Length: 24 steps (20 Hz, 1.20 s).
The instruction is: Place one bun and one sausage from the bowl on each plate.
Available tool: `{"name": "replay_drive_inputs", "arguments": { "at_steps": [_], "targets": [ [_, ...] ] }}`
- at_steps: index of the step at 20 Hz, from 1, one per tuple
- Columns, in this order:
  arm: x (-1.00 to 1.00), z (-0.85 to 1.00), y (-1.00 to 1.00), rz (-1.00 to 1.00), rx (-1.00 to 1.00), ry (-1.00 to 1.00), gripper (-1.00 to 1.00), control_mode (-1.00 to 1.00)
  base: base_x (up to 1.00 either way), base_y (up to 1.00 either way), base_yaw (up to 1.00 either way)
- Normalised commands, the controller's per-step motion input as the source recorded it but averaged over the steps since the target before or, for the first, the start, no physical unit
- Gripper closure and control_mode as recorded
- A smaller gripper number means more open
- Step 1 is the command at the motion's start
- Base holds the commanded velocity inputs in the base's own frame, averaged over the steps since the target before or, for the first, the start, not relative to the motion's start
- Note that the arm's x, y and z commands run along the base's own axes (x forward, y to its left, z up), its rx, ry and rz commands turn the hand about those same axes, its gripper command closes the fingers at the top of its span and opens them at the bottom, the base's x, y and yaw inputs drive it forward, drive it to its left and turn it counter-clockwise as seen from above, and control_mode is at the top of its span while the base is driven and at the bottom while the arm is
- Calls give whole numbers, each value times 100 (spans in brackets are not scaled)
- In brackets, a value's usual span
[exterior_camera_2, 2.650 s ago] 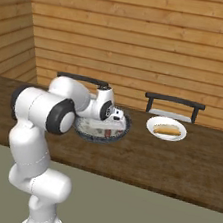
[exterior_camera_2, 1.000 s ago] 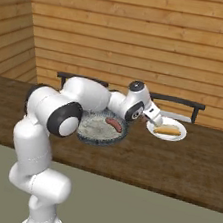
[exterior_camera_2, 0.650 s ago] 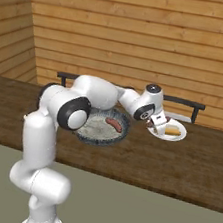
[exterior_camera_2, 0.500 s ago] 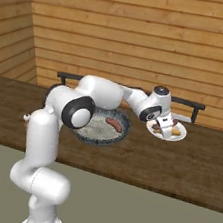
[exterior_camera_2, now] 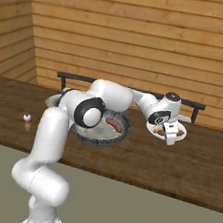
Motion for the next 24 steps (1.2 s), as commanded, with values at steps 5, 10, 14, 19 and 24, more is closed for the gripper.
{"name": "replay_drive_inputs", "arguments": {
  "at_steps": [5,10,14,19,24],
  "targets": [
    [59,-8,1,-4,2,1,100,-100,0,0,0],
    [50,-24,0,-4,0,8,100,-100,0,0,0],
    [21,-35,0,-6,0,17,100,-100,0,0,0],
    [52,-6,0,-3,0,3,-100,-100,0,0,0],
    [-6,-2,-3,0,0,-1,-100,-100,0,0,0]
  ]
}}
